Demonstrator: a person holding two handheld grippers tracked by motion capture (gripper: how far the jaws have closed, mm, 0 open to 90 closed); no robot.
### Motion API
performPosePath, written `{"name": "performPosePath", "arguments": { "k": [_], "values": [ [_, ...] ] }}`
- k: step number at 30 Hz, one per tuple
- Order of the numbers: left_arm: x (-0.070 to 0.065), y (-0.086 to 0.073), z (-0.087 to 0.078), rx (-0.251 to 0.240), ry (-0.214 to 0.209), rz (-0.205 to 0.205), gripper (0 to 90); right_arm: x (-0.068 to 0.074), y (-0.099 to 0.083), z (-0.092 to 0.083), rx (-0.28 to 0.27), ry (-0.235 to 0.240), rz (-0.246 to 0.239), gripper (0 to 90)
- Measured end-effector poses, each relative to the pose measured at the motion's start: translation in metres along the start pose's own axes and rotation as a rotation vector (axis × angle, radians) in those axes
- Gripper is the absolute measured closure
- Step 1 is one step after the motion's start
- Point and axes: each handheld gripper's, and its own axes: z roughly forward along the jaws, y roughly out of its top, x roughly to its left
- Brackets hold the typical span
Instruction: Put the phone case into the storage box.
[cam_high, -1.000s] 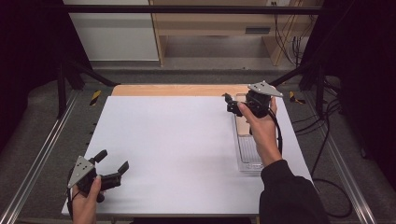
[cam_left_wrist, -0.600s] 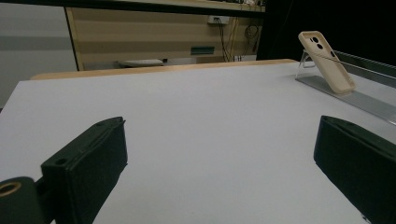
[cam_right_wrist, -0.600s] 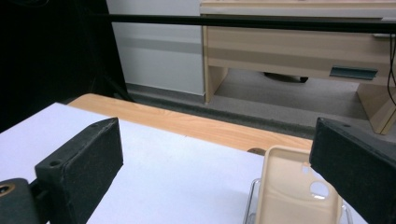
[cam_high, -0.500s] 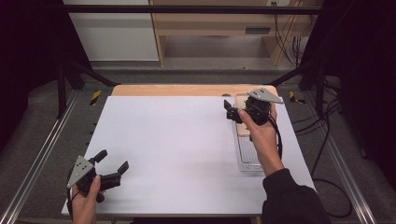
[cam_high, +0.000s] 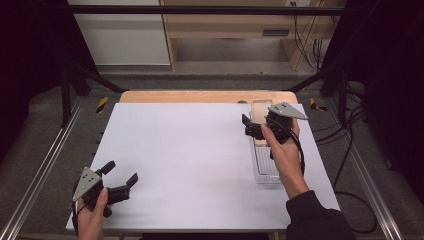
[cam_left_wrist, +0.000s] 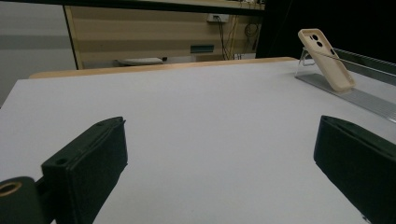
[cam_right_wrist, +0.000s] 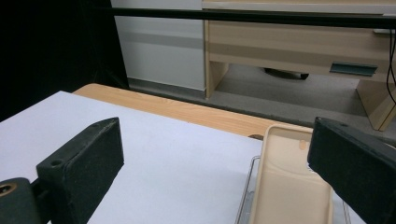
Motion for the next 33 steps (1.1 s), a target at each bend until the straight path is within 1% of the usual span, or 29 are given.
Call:
{"name": "performPosePath", "arguments": {
  "k": [3, 7, 12, 14, 17, 19, 20, 22, 24, 27, 28, 30, 31, 33],
  "values": [
    [0.000, 0.000, 0.000, 0.001, 0.006, 0.005, 2.4, 0.000, -0.002, -0.004, -0.014, -0.002, -0.020, 4.0],
    [0.000, 0.000, 0.000, 0.001, 0.003, 0.008, 2.5, 0.001, -0.003, -0.009, -0.032, 0.012, -0.009, 3.8],
    [0.000, 0.001, -0.001, 0.000, -0.002, 0.005, 2.5, 0.002, -0.002, -0.017, -0.049, 0.015, -0.019, 3.5],
    [0.000, 0.001, -0.001, 0.000, 0.006, 0.008, 2.5, 0.001, -0.001, -0.021, -0.054, 0.015, -0.019, 3.3],
    [-0.001, 0.001, -0.002, -0.004, 0.008, 0.007, 2.5, -0.002, 0.000, -0.026, -0.067, 0.010, -0.026, 3.3],
    [-0.001, 0.001, -0.003, -0.005, 0.010, 0.009, 2.5, -0.004, -0.001, -0.030, -0.073, 0.006, -0.022, 3.5],
    [-0.002, 0.002, -0.003, -0.009, 0.005, 0.003, 2.6, -0.005, -0.002, -0.032, -0.076, -0.001, -0.024, 3.5],
    [-0.003, 0.003, -0.005, -0.013, 0.012, 0.013, 2.5, -0.007, -0.003, -0.036, -0.084, -0.006, -0.021, 3.6],
    [-0.004, 0.003, -0.006, -0.014, 0.004, 0.014, 2.5, -0.010, -0.004, -0.040, -0.093, -0.009, -0.020, 3.5],
    [-0.005, 0.003, -0.008, -0.015, -0.001, 0.010, 2.5, -0.013, -0.006, -0.045, -0.091, -0.004, -0.027, 3.4],
    [-0.006, 0.003, -0.008, -0.018, 0.003, 0.010, 2.5, -0.014, -0.007, -0.047, -0.091, -0.005, -0.029, 3.4],
    [-0.007, 0.004, -0.009, -0.021, 0.002, 0.015, 2.5, -0.016, -0.009, -0.050, -0.093, 0.000, -0.032, 3.4],
    [-0.007, 0.003, -0.009, -0.020, -0.005, 0.012, 2.5, -0.017, -0.010, -0.052, -0.092, 0.000, -0.029, 3.4],
    [-0.008, 0.003, -0.010, -0.019, -0.006, 0.014, 2.5, -0.019, -0.012, -0.055, -0.092, 0.001, -0.036, 3.4]
  ]
}}
